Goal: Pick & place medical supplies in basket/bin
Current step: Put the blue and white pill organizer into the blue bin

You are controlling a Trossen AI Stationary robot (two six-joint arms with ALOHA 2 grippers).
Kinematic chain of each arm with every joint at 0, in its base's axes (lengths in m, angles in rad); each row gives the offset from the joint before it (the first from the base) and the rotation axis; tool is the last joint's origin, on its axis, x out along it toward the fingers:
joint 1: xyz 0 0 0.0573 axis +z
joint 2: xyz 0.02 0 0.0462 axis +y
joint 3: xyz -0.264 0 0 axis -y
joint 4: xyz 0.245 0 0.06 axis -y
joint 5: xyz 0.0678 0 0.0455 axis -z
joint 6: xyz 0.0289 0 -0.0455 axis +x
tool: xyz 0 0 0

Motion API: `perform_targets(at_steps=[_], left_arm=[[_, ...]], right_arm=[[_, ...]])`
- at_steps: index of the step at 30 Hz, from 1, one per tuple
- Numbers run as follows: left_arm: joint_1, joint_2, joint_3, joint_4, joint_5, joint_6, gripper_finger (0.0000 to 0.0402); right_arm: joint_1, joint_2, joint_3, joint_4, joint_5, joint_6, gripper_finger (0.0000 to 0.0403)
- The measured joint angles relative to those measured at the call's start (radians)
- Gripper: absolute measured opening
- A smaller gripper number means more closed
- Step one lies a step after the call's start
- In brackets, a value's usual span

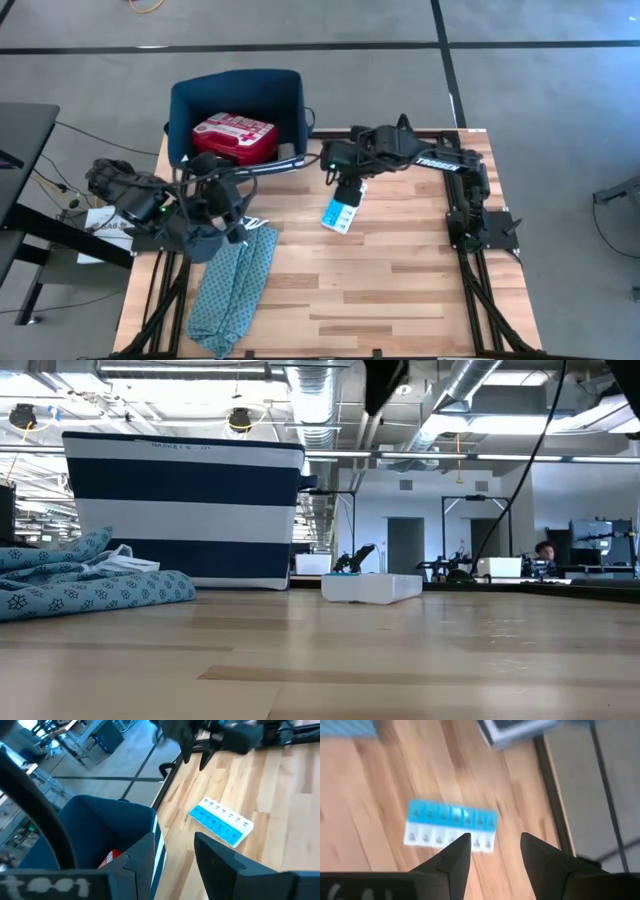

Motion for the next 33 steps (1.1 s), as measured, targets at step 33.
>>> perform_targets(at_steps=[33], left_arm=[[-0.02, -0.083, -0.691, 0.37, -0.027, -0.324, 0.013]], right_arm=[[0.123, -1.055, -1.807, 1.438, 0.149, 0.315, 0.0143]])
